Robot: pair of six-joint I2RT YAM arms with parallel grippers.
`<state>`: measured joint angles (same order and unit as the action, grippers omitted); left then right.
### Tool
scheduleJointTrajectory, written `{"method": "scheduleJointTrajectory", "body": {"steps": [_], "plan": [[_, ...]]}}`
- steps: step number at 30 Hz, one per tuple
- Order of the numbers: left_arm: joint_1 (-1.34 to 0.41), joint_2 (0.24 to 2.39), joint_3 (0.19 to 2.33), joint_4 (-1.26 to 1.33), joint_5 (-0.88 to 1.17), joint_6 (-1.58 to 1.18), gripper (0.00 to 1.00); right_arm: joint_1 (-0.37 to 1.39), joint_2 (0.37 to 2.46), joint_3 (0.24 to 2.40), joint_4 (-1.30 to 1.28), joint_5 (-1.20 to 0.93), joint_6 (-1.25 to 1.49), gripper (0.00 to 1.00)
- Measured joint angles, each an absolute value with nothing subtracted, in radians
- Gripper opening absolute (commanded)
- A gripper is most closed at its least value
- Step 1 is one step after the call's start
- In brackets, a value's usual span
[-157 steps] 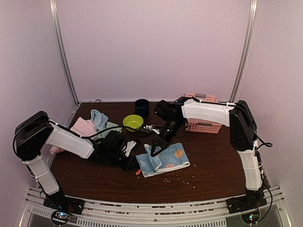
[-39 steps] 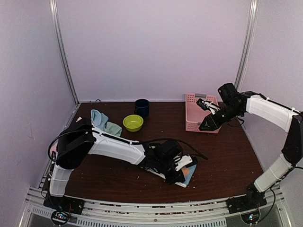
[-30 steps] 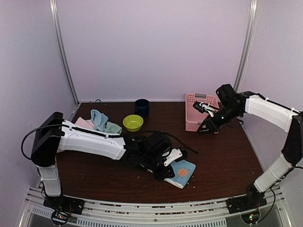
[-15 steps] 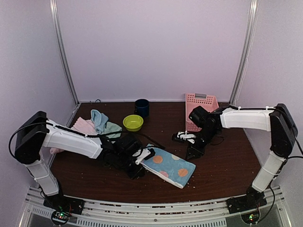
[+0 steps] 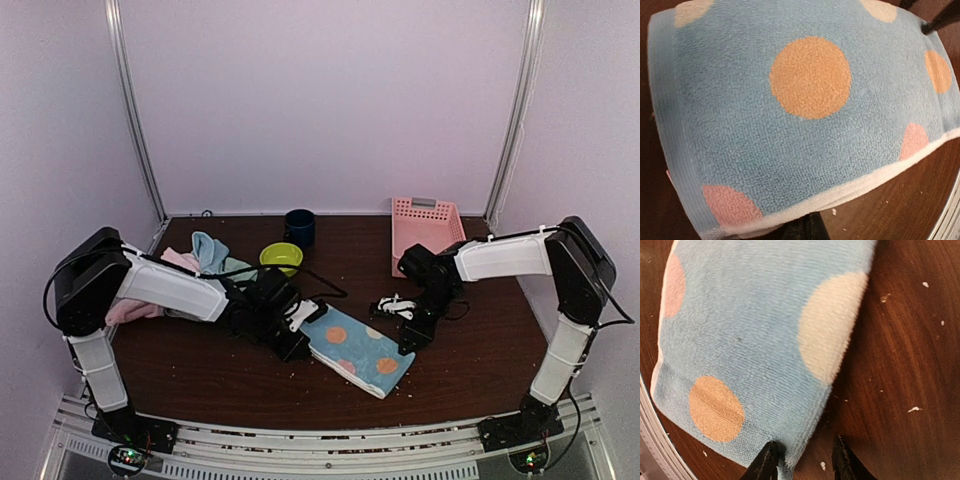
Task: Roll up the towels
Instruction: Rotate the towel at the center of the board, then roll the towel at the center of the board.
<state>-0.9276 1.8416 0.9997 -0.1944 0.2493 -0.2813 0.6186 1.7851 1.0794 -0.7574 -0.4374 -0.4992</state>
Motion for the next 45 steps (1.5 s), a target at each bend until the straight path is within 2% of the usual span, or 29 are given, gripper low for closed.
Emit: {"method": "scheduleJointTrajectory", "body": {"steps": [10,17,20,22,25,26,28,32,36,41,45], "plan": [[-0.813,2.05,1.28,-0.204,0.252,-0.177,0.03,0.629,1.792,1.055,-0.836,-0.657,-0.534,0.51],[-0.763,2.051,1.297,-0.213,0.239,-0.148,0.1,0.631,1.794,1.055,-0.874,-0.756,-0.566,0.55],[-0.764,1.982,1.248,-0.236,0.22,-0.155,0.25,0.631,1.791,1.053,-0.875,-0.751,-0.57,0.55],[-0.775,1.883,1.183,-0.246,0.205,-0.15,0.32,0.626,1.777,1.04,-0.867,-0.731,-0.567,0.53],[-0.829,1.683,1.095,-0.252,0.152,-0.105,0.49,0.603,1.732,1.022,-0.855,-0.701,-0.551,0.52],[-0.884,1.64,1.083,-0.248,0.134,-0.083,0.54,0.586,1.711,1.018,-0.842,-0.694,-0.542,0.51],[-1.005,1.557,1.065,-0.229,0.08,-0.045,0.58,0.533,1.646,1.008,-0.803,-0.687,-0.52,0.51],[-1.18,1.541,1.065,-0.203,0.043,-0.004,0.55,0.418,1.494,0.998,-0.729,-0.705,-0.493,0.52],[-1.259,1.646,1.102,-0.218,0.034,0.043,0.49,0.358,1.382,0.985,-0.659,-0.719,-0.478,0.52],[-1.315,1.851,1.227,-0.25,0.07,0.086,0.49,0.355,1.37,0.949,-0.611,-0.71,-0.463,0.52],[-1.328,1.929,1.266,-0.258,0.084,0.097,0.49,0.353,1.382,0.932,-0.609,-0.706,-0.464,0.51]]}}
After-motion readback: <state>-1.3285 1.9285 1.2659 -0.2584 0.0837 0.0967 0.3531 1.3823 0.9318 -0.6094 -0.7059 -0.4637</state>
